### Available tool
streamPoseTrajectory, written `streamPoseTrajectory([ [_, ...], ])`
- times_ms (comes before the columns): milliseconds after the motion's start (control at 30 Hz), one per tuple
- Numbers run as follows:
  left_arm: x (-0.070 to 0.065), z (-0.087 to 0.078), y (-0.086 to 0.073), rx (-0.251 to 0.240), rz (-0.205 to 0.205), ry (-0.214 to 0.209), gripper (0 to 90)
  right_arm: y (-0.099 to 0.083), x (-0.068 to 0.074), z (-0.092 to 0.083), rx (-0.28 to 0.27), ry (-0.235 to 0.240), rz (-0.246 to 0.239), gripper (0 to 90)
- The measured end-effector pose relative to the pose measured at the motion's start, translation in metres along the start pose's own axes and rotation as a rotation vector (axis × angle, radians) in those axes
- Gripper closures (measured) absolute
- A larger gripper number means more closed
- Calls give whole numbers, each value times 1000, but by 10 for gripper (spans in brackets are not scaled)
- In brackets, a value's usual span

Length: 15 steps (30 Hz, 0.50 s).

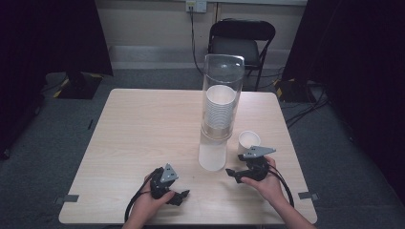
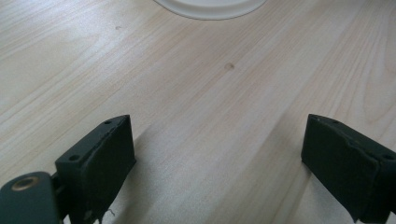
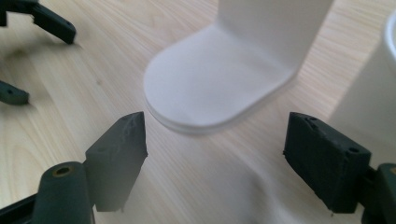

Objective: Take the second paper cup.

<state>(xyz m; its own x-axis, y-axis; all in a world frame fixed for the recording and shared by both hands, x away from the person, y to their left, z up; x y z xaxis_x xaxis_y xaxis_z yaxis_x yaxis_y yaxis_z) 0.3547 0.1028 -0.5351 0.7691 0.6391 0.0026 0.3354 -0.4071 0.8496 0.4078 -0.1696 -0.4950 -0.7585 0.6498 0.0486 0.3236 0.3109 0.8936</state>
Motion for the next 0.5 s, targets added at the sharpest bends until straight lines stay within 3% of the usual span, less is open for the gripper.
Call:
streamPoseTrajectory([
  [233,0,0,0,1,0,1,90,16,6,11,-23,28,5,203],
  [500,0,0,0,3,1,1,90,31,3,21,-50,27,0,209],
])
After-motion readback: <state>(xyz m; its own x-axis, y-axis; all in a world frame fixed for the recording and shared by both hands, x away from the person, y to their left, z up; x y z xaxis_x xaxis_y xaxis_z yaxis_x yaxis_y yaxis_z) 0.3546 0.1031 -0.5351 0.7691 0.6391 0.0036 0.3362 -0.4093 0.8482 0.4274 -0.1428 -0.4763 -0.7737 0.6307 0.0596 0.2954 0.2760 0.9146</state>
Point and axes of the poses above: each handheld gripper's, and its own axes: z roughly forward along the jaws, y roughly out of its top, x roughly to its left, the point moved 5 cm from there along z, roughly forward along the jaws, and after that the axes turned 12 degrees about -x, right-handed, at the moved point
